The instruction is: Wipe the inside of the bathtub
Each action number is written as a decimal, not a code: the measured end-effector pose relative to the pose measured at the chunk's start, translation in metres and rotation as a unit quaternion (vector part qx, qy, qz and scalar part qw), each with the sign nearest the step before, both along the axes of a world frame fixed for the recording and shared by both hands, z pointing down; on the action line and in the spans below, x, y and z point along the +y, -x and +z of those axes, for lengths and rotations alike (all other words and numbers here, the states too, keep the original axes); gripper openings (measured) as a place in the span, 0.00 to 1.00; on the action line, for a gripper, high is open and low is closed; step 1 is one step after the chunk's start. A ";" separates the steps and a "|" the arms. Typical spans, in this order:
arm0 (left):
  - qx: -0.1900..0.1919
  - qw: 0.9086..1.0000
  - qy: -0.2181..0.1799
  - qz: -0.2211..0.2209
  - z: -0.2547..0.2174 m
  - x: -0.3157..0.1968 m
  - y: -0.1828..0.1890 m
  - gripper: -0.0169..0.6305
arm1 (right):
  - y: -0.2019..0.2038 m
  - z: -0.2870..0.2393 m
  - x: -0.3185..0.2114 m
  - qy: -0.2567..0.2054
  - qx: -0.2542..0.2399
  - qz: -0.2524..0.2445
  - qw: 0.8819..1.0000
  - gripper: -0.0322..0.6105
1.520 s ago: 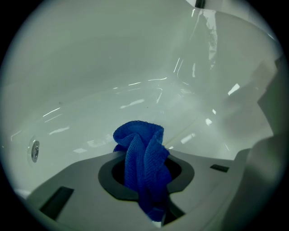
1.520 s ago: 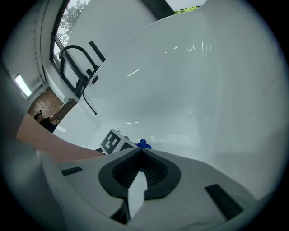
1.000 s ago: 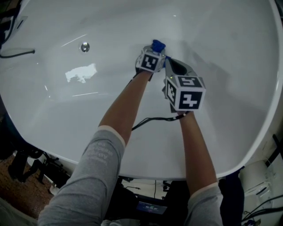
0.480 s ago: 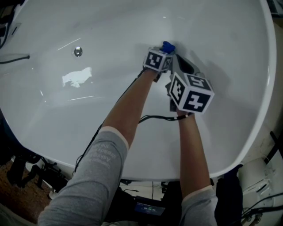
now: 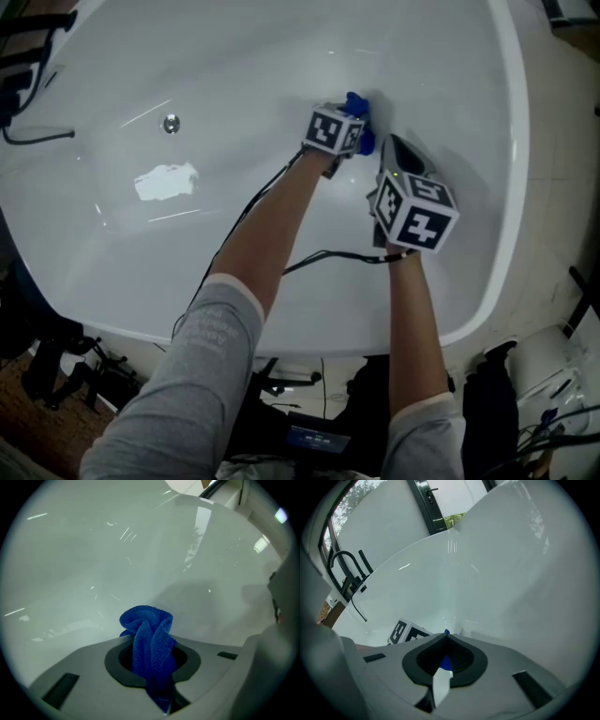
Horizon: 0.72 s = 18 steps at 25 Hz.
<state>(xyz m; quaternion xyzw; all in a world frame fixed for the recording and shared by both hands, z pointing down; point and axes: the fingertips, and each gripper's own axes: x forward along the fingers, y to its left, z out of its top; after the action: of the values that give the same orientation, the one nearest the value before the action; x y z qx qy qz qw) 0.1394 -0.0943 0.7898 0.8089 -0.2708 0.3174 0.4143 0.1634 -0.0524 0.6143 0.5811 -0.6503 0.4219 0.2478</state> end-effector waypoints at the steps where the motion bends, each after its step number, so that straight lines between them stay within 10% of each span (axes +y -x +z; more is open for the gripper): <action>1: 0.003 1.000 -0.002 0.004 -0.009 0.000 -0.004 0.14 | -0.002 -0.006 0.001 0.001 0.000 -0.001 1.000 0.06; 18: 0.098 0.993 -0.025 0.053 -0.166 -0.009 -0.066 0.14 | -0.024 -0.094 0.025 0.010 0.003 0.015 1.000 0.06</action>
<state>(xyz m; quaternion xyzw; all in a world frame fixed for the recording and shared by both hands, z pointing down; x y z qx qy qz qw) 0.2052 -0.1032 0.6242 0.8594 -0.1936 0.2511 0.4010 0.1877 -0.0274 0.5198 0.5897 -0.6363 0.4304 0.2492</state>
